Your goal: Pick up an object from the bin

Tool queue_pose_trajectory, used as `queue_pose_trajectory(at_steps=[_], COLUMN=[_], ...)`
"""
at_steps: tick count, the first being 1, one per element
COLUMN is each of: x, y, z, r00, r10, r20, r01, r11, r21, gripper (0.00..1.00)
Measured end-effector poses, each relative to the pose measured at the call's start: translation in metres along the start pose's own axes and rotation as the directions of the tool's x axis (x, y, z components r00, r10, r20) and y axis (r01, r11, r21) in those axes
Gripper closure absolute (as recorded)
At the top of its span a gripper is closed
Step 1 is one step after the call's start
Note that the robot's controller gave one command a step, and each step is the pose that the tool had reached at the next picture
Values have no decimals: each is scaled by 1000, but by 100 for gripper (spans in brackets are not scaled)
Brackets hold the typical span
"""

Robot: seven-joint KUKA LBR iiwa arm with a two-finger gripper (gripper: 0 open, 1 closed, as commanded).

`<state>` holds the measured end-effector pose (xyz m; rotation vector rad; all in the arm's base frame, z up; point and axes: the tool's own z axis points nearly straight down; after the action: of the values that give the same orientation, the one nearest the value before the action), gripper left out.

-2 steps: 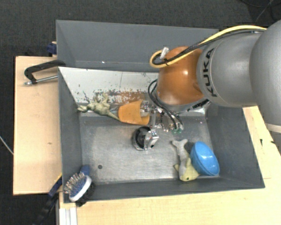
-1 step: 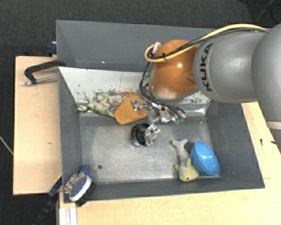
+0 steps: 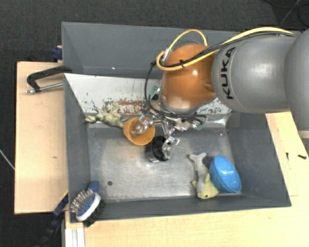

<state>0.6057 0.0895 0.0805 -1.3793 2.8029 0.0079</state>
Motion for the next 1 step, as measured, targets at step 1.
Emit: queue_pose_trajectory(at_steps=[1], x=[-11], y=[9], z=[1], r00=[947], r10=[-320], r20=[-13], r01=[320], r11=[947], r21=[-8], gripper=[0])
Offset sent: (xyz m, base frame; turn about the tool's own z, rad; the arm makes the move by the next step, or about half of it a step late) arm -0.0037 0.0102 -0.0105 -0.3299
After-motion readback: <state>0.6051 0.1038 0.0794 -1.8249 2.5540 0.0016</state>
